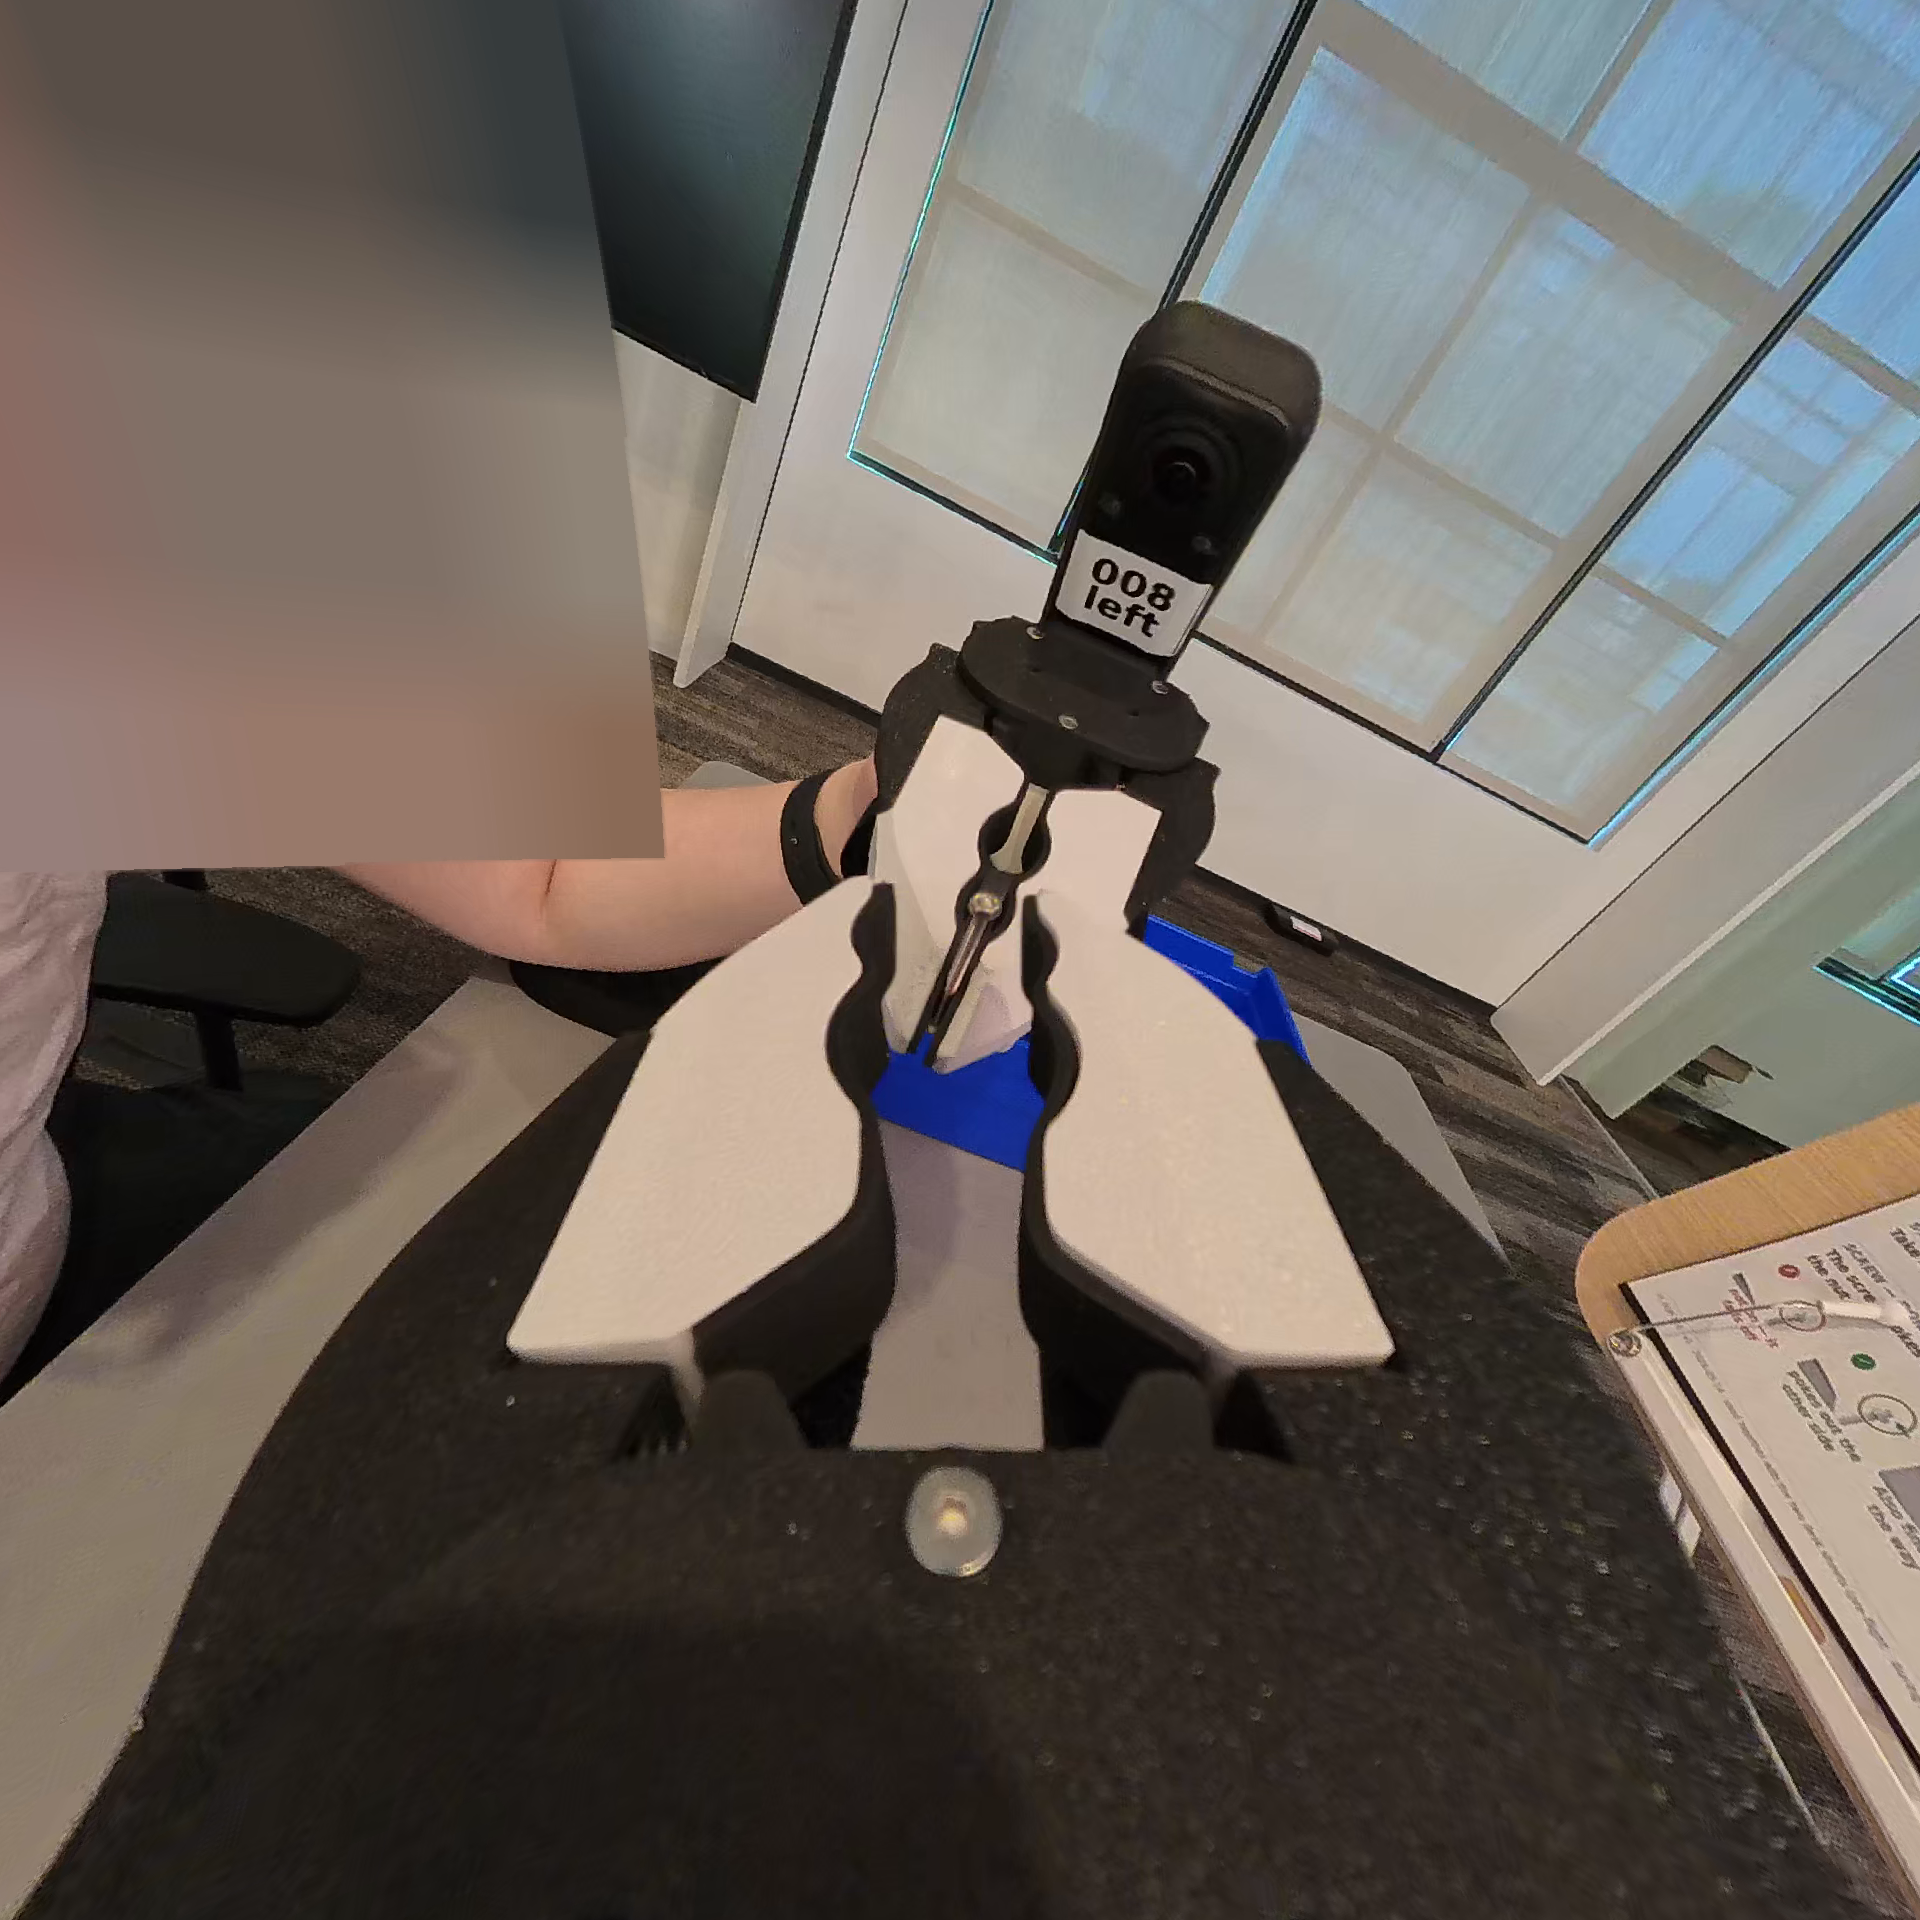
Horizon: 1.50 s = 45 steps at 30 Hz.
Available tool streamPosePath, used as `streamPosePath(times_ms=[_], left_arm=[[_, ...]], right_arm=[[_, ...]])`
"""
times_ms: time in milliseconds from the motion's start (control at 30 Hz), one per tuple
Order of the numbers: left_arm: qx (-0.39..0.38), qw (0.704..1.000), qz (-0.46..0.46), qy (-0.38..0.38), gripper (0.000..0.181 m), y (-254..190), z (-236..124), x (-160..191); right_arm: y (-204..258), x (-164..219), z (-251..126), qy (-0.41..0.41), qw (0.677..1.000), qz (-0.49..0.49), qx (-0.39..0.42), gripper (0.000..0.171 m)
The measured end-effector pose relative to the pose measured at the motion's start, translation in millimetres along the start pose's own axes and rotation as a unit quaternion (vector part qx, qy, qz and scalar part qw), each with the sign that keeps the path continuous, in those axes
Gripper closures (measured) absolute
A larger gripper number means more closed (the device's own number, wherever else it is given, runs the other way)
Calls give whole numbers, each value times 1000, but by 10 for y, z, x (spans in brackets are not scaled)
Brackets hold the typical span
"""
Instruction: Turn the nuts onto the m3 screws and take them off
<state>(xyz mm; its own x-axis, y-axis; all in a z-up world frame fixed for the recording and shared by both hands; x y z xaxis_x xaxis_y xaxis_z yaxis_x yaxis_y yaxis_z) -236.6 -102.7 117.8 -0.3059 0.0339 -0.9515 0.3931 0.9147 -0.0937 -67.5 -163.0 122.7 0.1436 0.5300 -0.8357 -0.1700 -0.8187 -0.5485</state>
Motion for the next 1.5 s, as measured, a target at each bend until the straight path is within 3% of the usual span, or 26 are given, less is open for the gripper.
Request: streamPosePath(times_ms=[1133, 1267, 1500], left_arm=[[-7, 1000, -6, 0, 180, 9, 11, -6], [-13, 1000, -2, -3, 180, -3, -2, -20], [-24, 1000, 1, 3, 180, 0, 17, -15]], right_arm=[[18, 15, 31, -13, 1000, -5, 7, 147], [-55, 36, -5, -25, 999, 34, 31, 152], [-105, 94, -4, -64, 991, 114, -16, 159]])
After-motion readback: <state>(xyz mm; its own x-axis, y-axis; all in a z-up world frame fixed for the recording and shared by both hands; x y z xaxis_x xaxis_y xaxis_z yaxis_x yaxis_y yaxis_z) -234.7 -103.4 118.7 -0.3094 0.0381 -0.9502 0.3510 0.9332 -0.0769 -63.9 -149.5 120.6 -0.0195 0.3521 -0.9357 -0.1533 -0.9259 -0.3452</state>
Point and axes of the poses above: each gripper's, where its closed fingertips meet, z out along the fingers, x out of its underside, y = z × x across the jaws, the point moved 10 cm from there along -z, back along the fingers, and after that the axes turned 9 degrees about -z, right-handed, at the moved point
